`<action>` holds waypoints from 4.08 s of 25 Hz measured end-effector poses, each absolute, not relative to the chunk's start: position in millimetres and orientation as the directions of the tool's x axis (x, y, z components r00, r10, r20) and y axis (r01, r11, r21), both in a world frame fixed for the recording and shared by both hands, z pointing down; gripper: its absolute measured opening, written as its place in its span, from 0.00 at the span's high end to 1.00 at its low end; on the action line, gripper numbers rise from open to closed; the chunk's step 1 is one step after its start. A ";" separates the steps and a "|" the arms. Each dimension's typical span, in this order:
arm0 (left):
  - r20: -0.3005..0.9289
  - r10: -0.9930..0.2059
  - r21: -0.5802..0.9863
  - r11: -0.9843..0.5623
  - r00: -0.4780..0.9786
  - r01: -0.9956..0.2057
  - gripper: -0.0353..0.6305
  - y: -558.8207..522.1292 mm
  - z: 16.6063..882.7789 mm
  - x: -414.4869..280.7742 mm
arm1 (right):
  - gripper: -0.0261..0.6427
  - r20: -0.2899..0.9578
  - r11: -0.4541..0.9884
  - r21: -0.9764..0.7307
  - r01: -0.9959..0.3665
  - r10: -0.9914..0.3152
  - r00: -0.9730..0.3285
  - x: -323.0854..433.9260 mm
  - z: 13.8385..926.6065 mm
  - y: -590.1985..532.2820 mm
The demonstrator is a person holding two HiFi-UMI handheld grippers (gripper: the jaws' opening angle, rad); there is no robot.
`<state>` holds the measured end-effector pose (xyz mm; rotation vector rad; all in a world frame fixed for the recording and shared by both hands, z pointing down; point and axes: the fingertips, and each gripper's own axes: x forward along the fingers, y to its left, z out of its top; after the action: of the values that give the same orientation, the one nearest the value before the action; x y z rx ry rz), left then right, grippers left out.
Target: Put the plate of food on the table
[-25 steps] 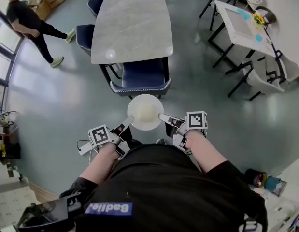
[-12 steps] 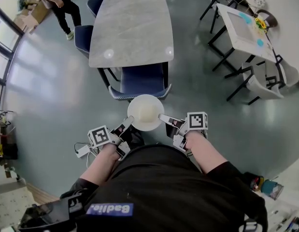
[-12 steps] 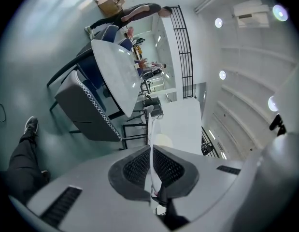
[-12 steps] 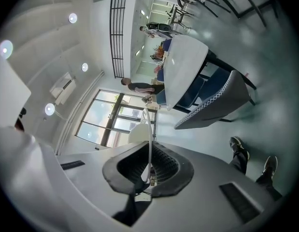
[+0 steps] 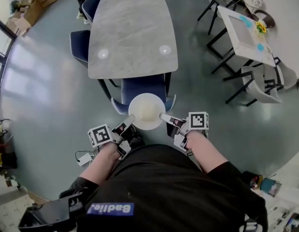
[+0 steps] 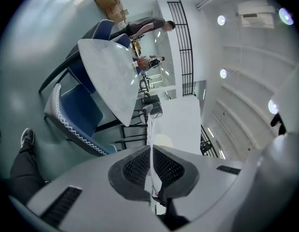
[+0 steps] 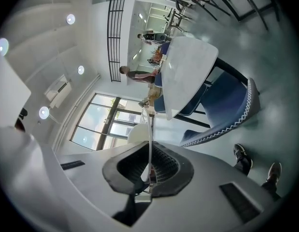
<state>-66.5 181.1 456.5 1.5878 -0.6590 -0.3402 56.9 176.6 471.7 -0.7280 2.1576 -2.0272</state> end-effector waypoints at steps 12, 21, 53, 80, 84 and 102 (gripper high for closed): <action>0.190 -0.510 0.972 -0.022 0.839 -0.234 0.92 53.9 467.5 -132.6 | 0.93 0.279 -0.049 -0.955 -0.291 -0.473 -0.836 -5.4 471.7 61.3; 0.157 -0.504 0.980 -0.029 0.849 -0.198 0.92 37.0 459.7 -140.7 | 0.93 0.282 -0.040 -0.951 -0.306 -0.512 -0.811 -13.3 463.7 48.2; 0.247 -0.688 0.964 0.102 0.683 -0.246 0.92 -195.0 566.1 -109.9 | 0.93 0.252 -0.027 -0.965 -0.262 -0.388 -0.887 19.9 566.4 -212.5; 0.366 -0.652 0.927 0.189 0.664 -0.324 0.92 -270.8 665.6 -121.7 | 0.93 0.327 -0.182 -0.945 -0.272 -0.479 -0.814 10.0 674.1 -283.2; 0.404 -0.633 0.912 0.221 0.660 -0.346 0.92 -268.8 676.9 -121.6 | 0.93 0.371 -0.220 -0.928 -0.300 -0.469 -0.802 10.5 684.0 -280.7; 0.510 -0.551 0.852 0.223 0.661 -0.473 0.91 -265.1 693.4 -113.3 | 0.93 0.503 -0.302 -0.864 -0.404 -0.453 -0.736 17.5 697.9 -278.2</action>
<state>-113.3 -265.1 693.4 1.4055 -0.9279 -0.0660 17.5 -278.2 697.9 -1.1278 1.8348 -2.2396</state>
